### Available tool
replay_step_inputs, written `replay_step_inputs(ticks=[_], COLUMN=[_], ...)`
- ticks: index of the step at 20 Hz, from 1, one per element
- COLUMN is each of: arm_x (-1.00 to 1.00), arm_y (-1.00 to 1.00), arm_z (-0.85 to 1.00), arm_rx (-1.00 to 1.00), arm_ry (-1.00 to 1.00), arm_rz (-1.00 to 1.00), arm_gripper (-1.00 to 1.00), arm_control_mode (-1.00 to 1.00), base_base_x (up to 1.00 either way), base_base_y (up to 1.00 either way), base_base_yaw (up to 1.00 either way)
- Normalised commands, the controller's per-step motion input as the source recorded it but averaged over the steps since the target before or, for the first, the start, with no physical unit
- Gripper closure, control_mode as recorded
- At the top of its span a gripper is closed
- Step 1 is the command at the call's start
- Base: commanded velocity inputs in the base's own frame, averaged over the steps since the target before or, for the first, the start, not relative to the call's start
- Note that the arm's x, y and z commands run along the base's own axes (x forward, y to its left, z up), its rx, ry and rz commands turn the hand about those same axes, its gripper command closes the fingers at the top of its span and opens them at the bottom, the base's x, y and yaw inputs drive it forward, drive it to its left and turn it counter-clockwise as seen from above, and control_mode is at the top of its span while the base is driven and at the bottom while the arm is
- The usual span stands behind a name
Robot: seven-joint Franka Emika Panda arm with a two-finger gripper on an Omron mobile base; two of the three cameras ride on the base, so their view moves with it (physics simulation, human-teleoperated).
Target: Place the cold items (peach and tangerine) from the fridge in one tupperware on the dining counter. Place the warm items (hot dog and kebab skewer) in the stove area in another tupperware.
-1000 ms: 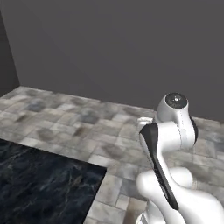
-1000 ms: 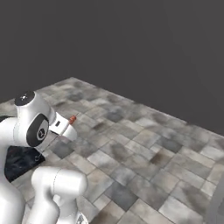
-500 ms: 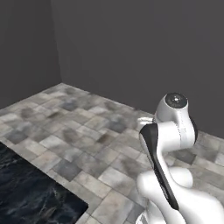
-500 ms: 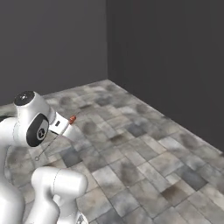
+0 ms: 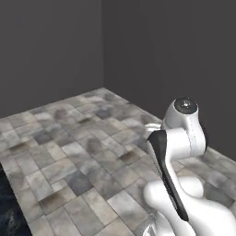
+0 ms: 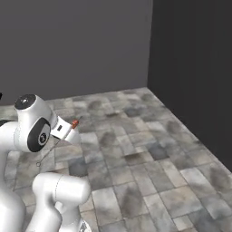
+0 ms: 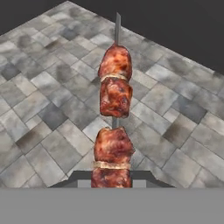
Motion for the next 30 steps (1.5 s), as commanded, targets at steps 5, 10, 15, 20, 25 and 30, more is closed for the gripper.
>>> replay_step_inputs(ticks=[5, 10, 15, 20, 25, 30], arm_x=[0.00, 0.00, 0.00, 0.00, 0.00, 0.00], arm_y=[0.00, 0.00, 0.00, 0.00, 0.00, 0.00], arm_z=[0.00, 0.00, 0.00, 0.00, 0.00, 0.00], arm_rx=[0.00, 0.00, 0.00, 0.00, 0.00, 0.00], arm_ry=[0.00, 0.00, 0.00, 0.00, 0.00, 0.00], arm_rz=[0.00, 0.00, 0.00, 0.00, 0.00, 0.00], arm_gripper=[1.00, 1.00, 1.00, 1.00, 1.00, 1.00], arm_control_mode=[1.00, 1.00, 1.00, 1.00, 1.00, 1.00], base_base_x=[0.80, 0.96, 1.00, 1.00, 1.00, 1.00], base_base_y=[-0.60, -0.47, -0.41, -0.40, -0.40, -0.42], base_base_yaw=[0.51, 0.54, 0.56, 0.56, 0.57, 0.57])
